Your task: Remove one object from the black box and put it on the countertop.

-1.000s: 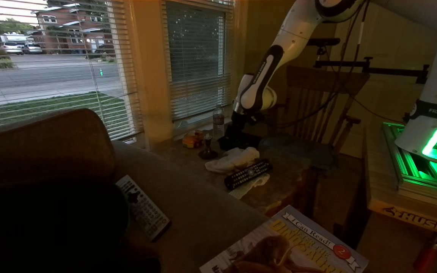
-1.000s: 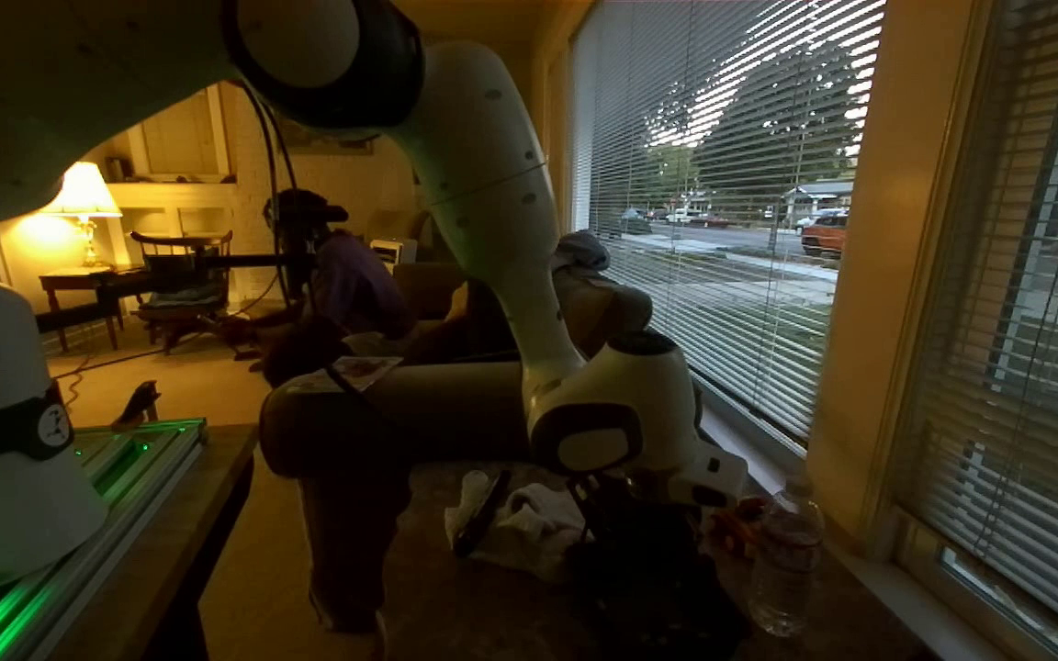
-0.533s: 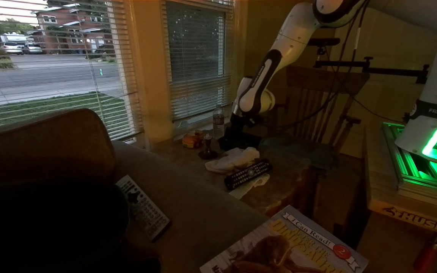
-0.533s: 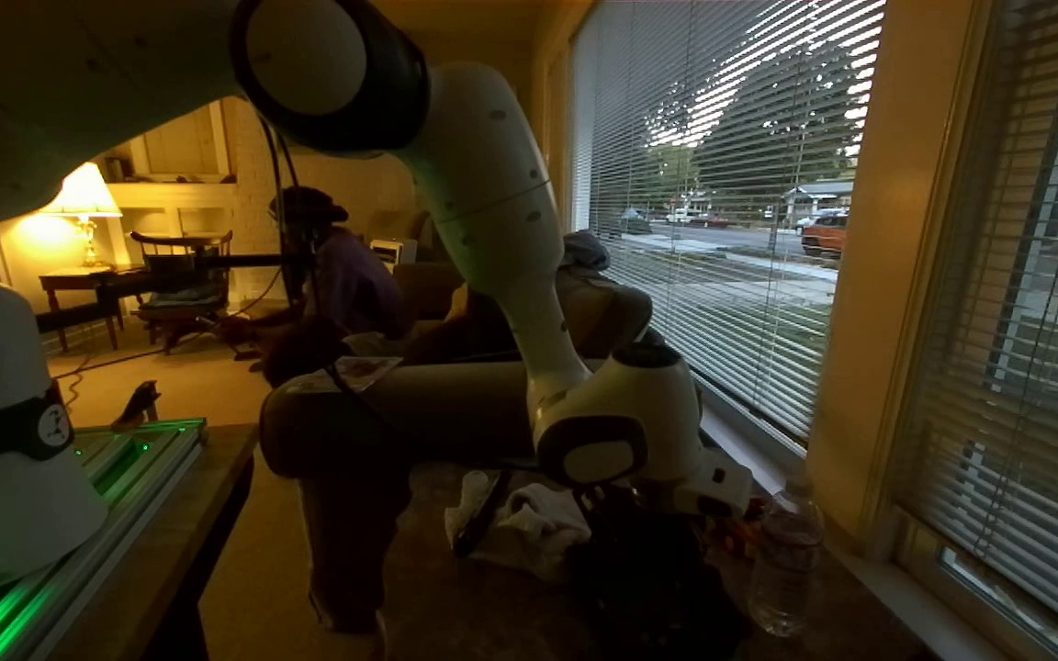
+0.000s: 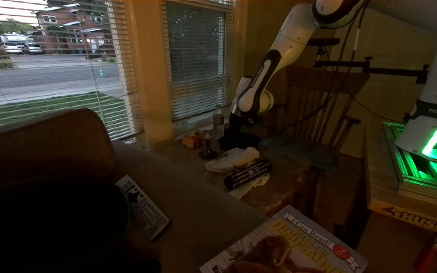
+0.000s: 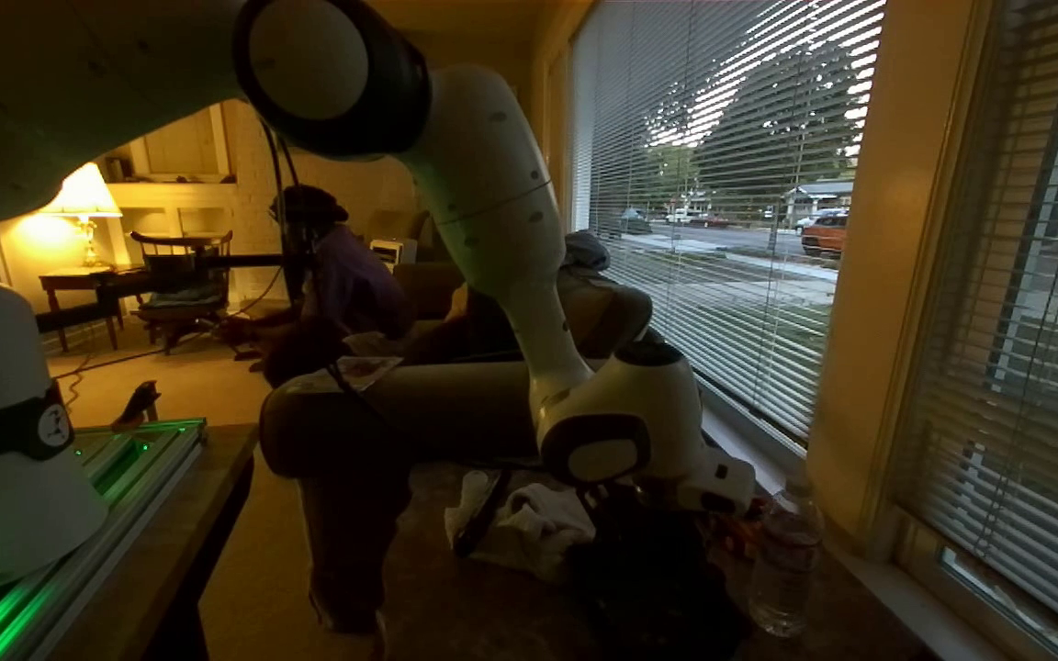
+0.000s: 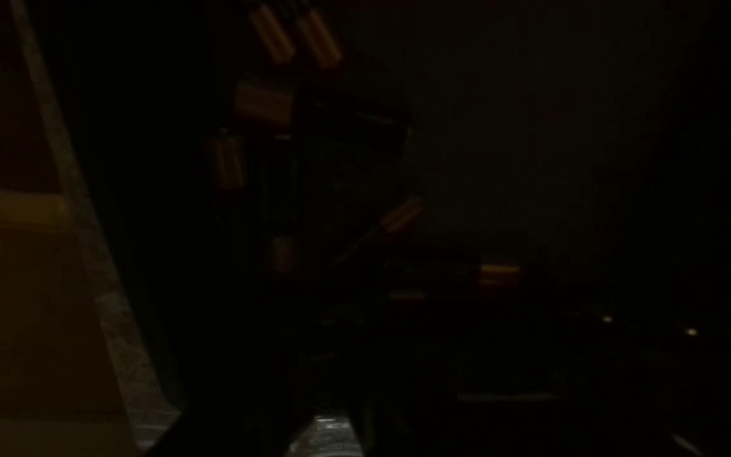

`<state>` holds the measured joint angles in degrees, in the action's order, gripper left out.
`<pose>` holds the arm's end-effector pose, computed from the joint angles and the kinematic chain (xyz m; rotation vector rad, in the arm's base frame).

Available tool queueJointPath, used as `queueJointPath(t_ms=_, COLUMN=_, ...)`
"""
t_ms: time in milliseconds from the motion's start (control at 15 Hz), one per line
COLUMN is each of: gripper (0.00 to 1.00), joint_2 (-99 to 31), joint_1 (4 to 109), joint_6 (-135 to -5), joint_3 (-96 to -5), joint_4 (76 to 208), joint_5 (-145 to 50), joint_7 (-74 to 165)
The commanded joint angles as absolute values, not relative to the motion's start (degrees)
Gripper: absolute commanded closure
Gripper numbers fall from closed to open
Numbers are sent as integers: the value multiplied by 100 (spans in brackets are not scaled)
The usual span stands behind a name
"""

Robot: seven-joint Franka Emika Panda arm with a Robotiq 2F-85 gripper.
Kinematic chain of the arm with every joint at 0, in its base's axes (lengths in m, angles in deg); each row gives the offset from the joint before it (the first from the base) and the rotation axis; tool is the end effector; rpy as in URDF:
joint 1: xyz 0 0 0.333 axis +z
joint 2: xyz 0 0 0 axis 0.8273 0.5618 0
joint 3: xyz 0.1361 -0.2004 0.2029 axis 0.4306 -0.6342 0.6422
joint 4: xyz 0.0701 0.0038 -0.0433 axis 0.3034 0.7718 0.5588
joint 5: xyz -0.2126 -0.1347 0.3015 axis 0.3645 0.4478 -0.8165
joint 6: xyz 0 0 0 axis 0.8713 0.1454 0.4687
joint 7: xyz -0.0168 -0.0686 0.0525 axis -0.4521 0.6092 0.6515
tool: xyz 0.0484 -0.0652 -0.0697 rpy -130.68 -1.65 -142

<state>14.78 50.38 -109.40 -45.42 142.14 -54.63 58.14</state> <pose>0.6563 -0.0541 -0.0081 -3.1020 0.0215 -0.4583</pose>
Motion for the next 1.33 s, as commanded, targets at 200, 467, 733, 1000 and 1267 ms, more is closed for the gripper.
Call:
queueJointPath(t_ms=200, gripper=33, joint_2=1680, joint_1=5117, joint_6=-10997, joint_3=-4599, joint_4=14042, joint_5=-5276, joint_7=5626)
queueJointPath(t_ms=467, gripper=35, joint_2=1719, joint_1=5145, joint_6=-10972, joint_3=-4626, joint_4=14025, joint_5=-5265, joint_7=5621)
queueJointPath(t_ms=733, gripper=64, joint_2=1687, joint_1=5152, joint_6=-11006, joint_3=-4618, joint_4=14055, joint_5=-5254, joint_7=5630)
queueJointPath(t_ms=1000, gripper=70, joint_2=1608, joint_1=5175, joint_6=-10999, joint_3=-4640, joint_4=14116, joint_5=-5257, joint_7=5597)
queueJointPath(t_ms=1267, gripper=70, joint_2=1329, joint_1=5365, joint_6=-10959, joint_3=-4831, joint_4=14377, joint_5=-5288, joint_7=5450)
